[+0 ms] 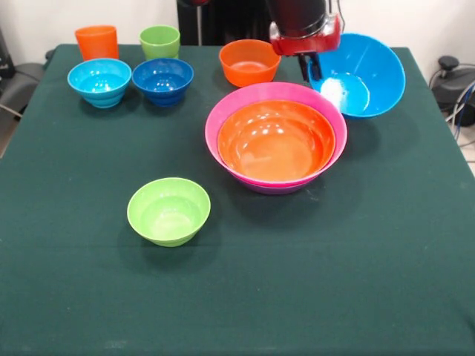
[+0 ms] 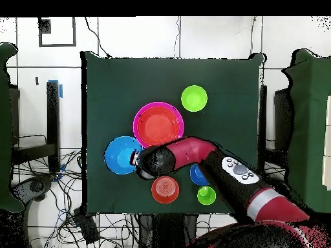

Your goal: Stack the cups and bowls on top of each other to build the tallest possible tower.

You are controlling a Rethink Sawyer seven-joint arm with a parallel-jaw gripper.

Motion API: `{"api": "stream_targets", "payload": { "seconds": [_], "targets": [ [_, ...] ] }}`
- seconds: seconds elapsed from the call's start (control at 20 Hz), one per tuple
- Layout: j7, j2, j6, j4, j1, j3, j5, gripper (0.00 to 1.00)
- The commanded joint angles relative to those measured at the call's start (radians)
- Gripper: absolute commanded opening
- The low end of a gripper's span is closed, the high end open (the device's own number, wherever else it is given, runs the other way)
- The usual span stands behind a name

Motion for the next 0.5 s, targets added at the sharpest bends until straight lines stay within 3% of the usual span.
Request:
{"api": "stream_targets", "payload": {
  "seconds": [0.05, 0.3, 0.5],
  "targets": [
    [0.063, -0.261, 0.142, 0.077, 0.208, -0.024, 0.034, 0.00],
    [0.119, -0.381, 0.292, 0.053, 0.333, -0.047, 0.176, 0.00],
    [0.103, -0.370, 0.318, 0.025, 0.361, -0.068, 0.226, 0.00]
  ]
}}
